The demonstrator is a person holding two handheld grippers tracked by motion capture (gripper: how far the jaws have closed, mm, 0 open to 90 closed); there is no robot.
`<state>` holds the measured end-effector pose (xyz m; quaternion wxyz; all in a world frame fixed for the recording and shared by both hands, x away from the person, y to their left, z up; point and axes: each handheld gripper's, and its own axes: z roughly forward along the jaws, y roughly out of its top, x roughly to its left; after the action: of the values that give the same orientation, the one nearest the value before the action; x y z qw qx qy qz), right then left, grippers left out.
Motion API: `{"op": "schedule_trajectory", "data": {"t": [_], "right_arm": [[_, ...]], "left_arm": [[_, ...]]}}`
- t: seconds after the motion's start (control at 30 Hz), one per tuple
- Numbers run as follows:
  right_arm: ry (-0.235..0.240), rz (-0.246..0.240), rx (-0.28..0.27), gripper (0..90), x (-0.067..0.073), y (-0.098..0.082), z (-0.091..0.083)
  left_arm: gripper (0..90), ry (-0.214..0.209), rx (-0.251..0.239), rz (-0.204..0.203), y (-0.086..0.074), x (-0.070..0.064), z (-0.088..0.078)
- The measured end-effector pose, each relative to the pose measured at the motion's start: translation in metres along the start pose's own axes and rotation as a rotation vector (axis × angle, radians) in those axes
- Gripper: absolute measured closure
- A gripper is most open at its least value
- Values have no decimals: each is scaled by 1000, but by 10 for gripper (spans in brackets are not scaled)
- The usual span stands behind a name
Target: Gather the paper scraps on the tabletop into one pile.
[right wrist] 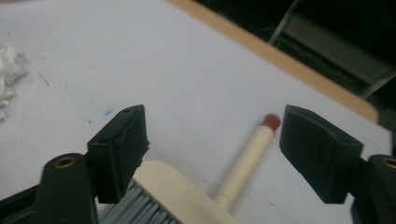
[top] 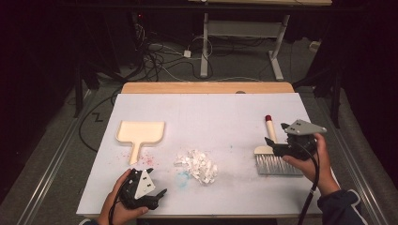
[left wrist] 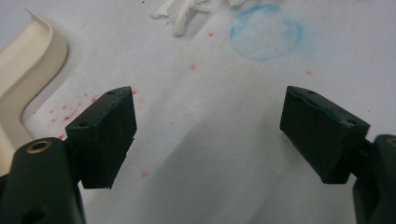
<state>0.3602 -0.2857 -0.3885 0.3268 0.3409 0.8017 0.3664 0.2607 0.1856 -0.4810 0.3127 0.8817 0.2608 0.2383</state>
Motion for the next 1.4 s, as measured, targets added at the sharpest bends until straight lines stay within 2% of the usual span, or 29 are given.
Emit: {"op": "schedule_trajectory", "data": {"t": [0.07,0.13,0.17,0.27,0.4,0.57,0.63,0.83,1.07,1.4], "right_arm": [[2,37,-53,242,5,-8,-10],[-29,27,-91,234,12,-18,-18],[-30,32,-102,234,15,-24,-21],[-68,8,-115,226,29,-41,-26],[-80,-4,-164,216,42,-57,-37],[-83,-26,-147,208,53,-67,-41],[-86,-36,-134,205,56,-69,-40],[-82,-60,-143,205,60,-67,-40],[-78,-62,-135,205,62,-67,-39],[-79,-71,-153,205,64,-66,-43]], "left_arm": [[179,10,-1,0,0,0,-1],[179,24,-9,-2,0,1,-2],[179,28,-15,-3,0,1,-3],[178,55,-31,1,1,1,-6],[178,81,-54,-2,-1,1,-11],[178,91,-81,-12,-3,2,-14],[178,98,-79,-8,-3,3,-14],[178,109,-77,1,-3,3,-14],[178,115,-84,-7,-4,4,-16],[178,117,-83,-4,-2,4,-14]]}}
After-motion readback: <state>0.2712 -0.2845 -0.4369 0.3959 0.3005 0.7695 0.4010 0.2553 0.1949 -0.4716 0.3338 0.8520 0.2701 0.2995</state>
